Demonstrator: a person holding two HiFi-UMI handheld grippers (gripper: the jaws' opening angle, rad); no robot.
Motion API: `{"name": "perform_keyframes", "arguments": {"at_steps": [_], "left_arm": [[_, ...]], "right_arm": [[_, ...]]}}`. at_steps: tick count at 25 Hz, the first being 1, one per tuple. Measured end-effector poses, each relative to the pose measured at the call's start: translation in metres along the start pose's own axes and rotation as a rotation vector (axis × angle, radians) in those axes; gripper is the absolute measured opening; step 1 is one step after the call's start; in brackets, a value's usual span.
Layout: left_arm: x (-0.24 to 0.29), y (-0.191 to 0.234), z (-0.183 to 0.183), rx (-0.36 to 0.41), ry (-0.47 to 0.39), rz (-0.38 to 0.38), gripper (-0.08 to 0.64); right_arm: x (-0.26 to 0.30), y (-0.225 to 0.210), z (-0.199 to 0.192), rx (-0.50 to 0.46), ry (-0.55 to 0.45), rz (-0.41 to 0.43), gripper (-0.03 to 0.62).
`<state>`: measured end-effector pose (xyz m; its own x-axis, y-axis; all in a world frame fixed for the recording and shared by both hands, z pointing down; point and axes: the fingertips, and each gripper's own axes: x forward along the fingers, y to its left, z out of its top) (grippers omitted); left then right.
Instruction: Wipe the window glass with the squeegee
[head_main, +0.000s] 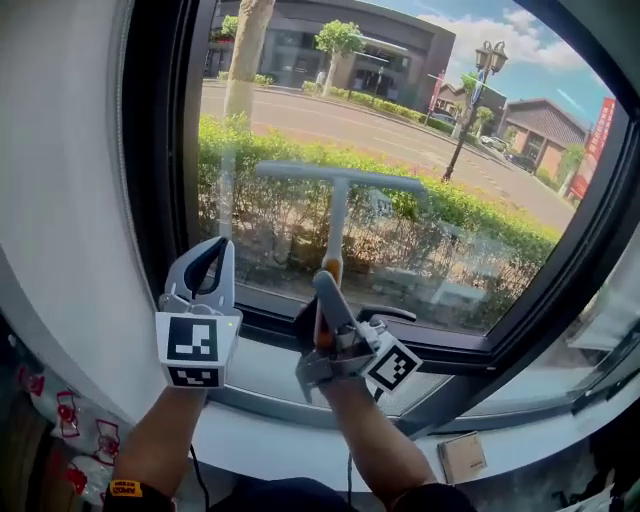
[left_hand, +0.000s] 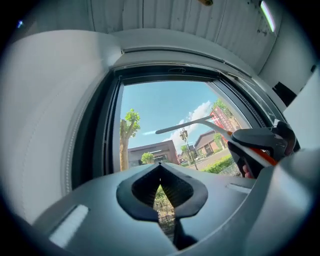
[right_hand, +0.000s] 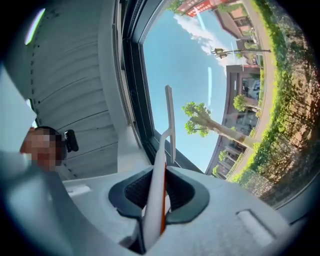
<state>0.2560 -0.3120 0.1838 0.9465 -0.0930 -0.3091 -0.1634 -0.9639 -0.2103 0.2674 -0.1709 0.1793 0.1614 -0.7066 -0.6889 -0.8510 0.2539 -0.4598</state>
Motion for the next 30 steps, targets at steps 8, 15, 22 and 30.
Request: {"name": "perform_keyframes", "arguments": {"at_steps": [8,15,22,30], "left_arm": [[-0.012,0.059,0.015,0.018,-0.038,0.002,0.017],[-0.016,0.073,-0.009,-0.002,-0.010,-0.029,0.017],[-0.027,0.066,-0.076,-0.050,0.089,-0.035,0.017],[-0.045,0.037,-0.155,-0.077,0.249,-0.068,0.017]], "right_arm": [[0.067,-0.020,-0.056,0.026,-0.029,-0.056,0.041],[0.070,-0.044,-0.087,0.050,-0.043,-0.128,0.041],[0.033,-0.060,-0.123,0.084,-0.039,-0.187,0.041],[-0.034,-0.095,-0.170,0.170,-0.024,-0.322,0.041]]}}
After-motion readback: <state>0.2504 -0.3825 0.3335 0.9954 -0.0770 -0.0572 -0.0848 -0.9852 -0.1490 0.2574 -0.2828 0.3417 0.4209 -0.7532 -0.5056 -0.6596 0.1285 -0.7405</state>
